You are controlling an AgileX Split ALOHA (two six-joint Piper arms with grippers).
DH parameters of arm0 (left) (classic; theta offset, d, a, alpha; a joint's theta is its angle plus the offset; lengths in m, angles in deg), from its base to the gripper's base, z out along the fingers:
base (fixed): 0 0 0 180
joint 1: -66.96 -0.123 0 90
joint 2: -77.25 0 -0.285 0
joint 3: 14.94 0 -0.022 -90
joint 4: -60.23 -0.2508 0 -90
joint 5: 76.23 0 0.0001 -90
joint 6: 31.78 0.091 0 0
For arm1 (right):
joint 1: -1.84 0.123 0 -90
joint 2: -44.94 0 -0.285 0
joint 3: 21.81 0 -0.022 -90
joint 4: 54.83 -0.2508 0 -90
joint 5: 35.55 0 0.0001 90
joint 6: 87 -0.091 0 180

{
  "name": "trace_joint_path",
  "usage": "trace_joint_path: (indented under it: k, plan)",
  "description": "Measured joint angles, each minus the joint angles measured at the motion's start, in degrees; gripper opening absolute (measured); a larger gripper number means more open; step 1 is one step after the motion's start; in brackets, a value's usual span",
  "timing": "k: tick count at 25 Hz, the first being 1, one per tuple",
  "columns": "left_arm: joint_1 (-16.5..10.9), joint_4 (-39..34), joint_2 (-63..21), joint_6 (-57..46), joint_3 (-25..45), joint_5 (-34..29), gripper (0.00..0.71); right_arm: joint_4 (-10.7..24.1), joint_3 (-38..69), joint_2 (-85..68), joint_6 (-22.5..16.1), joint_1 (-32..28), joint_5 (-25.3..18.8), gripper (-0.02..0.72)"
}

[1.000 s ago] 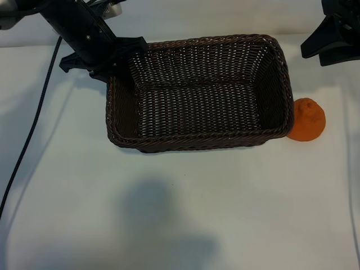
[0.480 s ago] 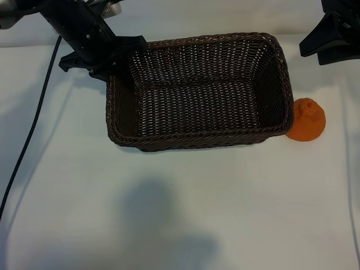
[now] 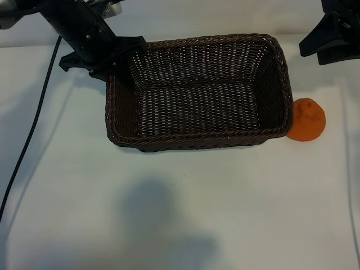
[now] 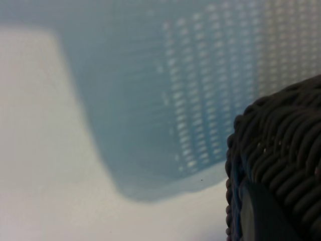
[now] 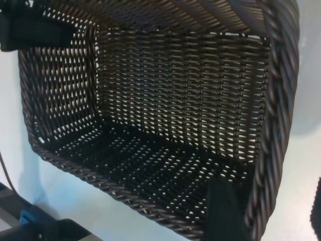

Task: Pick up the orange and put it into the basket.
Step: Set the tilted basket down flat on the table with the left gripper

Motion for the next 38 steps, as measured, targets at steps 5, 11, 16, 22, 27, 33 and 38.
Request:
trace_joint_path:
  k: [5, 11, 16, 22, 27, 33, 38]
  plan:
    - [0.00, 0.00, 0.05, 0.43, 0.00, 0.00, 0.185, 0.00, 0.00, 0.00, 0.00, 0.00, 0.00, 0.422]
    - [0.00, -0.26, 2.29, 0.43, -0.01, 0.00, 0.185, 0.00, 0.00, 0.00, 0.00, 0.00, 0.00, 0.422]
    - [0.00, -1.72, 4.39, 0.43, -0.01, 0.00, 0.185, -0.05, 0.00, 0.00, 0.00, 0.00, 0.00, 0.422]
    - [0.00, -1.66, 6.25, 0.43, -0.01, 0.00, 0.185, -0.05, 0.00, 0.00, 0.00, 0.00, 0.00, 0.422]
    - [0.00, -1.66, 6.59, 0.43, -0.01, 0.00, 0.185, -0.05, 0.00, 0.00, 0.00, 0.00, 0.00, 0.422]
    - [0.00, -1.14, 8.44, 0.73, -0.01, 0.68, 0.185, -0.05, 0.00, 0.00, 0.00, 0.00, 0.00, 0.422]
    - [0.00, -0.76, 8.75, 0.80, -0.01, 0.68, 0.185, -0.05, 0.00, 0.00, 0.00, 0.00, 0.00, 0.422]
